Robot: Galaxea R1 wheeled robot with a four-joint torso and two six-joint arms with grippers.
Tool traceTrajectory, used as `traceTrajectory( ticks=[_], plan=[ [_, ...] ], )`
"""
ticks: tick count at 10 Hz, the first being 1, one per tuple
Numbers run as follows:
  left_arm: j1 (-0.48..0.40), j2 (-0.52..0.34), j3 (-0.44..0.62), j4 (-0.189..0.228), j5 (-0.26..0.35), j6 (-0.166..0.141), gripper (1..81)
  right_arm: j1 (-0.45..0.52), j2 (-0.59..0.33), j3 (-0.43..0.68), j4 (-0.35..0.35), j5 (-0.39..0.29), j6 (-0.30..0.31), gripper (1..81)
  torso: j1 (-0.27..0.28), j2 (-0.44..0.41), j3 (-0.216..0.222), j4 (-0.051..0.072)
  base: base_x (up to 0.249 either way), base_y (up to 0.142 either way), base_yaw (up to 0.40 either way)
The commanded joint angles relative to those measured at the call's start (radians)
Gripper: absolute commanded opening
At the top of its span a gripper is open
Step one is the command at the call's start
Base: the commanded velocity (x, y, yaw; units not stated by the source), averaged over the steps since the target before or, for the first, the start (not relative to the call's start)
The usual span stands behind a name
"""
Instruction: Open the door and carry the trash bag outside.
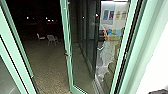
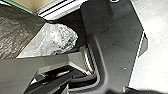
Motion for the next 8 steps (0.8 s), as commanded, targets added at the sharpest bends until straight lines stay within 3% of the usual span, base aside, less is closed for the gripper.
traceTrajectory(
  ticks=[1, 8],
  plan=[
    [-0.064, -0.002, -0.001, 0.003, 0.063, 0.007, 1.0, 0.039, 0.009, 0.006, 0.008, -0.054, -0.004, 81.1, 0.000, 0.000, 0.000, 0.000, 0.000, 0.000, 0.000],
    [-0.064, -0.004, -0.001, -0.003, 0.063, 0.009, 1.0, 0.038, 0.010, 0.004, 0.009, -0.054, -0.004, 81.1, 0.000, -0.001, 0.000, 0.000, 0.058, 0.000, 0.000]
  ],
)
